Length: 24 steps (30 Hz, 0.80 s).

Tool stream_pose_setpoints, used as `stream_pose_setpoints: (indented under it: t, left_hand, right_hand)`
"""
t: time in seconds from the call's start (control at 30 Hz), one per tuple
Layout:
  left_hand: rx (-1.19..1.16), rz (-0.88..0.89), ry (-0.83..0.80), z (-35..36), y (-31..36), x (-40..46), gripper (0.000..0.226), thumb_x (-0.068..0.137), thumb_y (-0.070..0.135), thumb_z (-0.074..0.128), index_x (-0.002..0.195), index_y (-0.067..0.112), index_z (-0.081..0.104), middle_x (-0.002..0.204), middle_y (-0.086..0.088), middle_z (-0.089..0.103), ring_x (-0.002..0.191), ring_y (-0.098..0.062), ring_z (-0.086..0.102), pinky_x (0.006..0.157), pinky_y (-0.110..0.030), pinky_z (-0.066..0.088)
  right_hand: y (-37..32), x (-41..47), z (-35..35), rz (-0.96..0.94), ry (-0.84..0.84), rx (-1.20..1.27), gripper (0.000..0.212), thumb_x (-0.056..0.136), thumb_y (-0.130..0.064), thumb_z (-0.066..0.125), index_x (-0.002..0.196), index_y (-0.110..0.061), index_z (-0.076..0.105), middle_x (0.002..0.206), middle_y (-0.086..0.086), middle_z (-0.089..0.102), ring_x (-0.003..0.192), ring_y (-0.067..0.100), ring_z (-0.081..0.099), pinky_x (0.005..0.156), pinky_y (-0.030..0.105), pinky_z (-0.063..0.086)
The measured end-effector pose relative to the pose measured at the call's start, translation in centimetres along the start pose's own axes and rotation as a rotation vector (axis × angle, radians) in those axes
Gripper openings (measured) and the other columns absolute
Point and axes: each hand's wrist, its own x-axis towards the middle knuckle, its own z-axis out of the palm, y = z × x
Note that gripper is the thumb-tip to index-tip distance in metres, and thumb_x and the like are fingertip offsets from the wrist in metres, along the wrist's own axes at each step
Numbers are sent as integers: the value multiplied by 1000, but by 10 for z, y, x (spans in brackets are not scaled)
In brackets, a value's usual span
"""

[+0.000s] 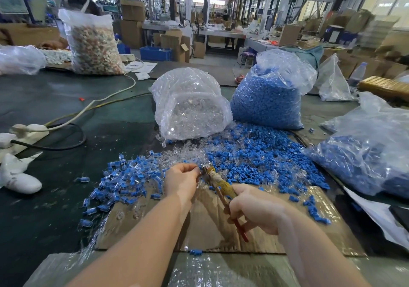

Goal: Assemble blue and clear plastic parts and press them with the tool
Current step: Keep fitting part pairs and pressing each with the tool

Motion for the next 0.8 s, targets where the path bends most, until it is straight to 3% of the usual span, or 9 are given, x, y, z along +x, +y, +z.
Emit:
stream_pose_setpoints:
  t: [0.1, 0.3, 0.5, 0.6, 0.73, 0.8]
  left_hand:
    - [2, 1, -1, 1, 1, 0, 6, 87, 11, 62, 85, 14, 67, 80, -8, 67, 75, -23, 63, 78, -44, 54]
    - [-19, -11, 12, 1, 3, -1, 11, 87, 9, 62, 79, 15, 66, 77, -7, 66, 69, -19, 57, 78, -43, 54]
    - [-53, -26, 19, 1, 2, -2, 14, 87, 6, 61, 78, 17, 63, 79, -5, 65, 72, -17, 59, 76, -37, 53]
    - [-62, -13, 25, 0, 3, -2, 11, 87, 6, 61, 81, 15, 64, 77, -4, 64, 65, -14, 55, 65, -30, 51]
    - [-52, 6, 32, -2, 4, 0, 9, 87, 6, 61, 83, 13, 65, 80, -5, 65, 68, -15, 57, 67, -30, 51]
    - [-74, -10, 55, -4, 5, 3, 8, 87, 5, 60, 86, 11, 66, 78, -5, 65, 65, -13, 56, 61, -27, 49]
  right_hand:
    - [1, 1, 1, -6, 14, 9, 41, 77, 5, 47, 109, -20, 38, 93, 11, 56, 81, 22, 56, 72, 35, 51]
    - [0, 2, 9, -24, 52, 4, 30, 83, 5, 36, 102, -17, 35, 75, 4, 46, 62, 14, 45, 56, 28, 39]
    - [1, 2, 12, -57, 111, -77, 20, 86, 2, 37, 94, -16, 38, 75, 1, 48, 55, 11, 42, 50, 23, 36]
    - [2, -2, 11, -37, 76, 68, 36, 82, 8, 43, 111, -14, 47, 79, 5, 52, 56, 12, 50, 51, 24, 42]
    - [4, -6, 13, -11, 7, 410, 50, 77, 15, 44, 120, -9, 51, 80, 10, 56, 53, 14, 59, 46, 23, 46]
    - [5, -4, 18, -33, 81, 354, 52, 79, 14, 44, 125, -11, 48, 86, 10, 55, 49, 12, 57, 43, 20, 44]
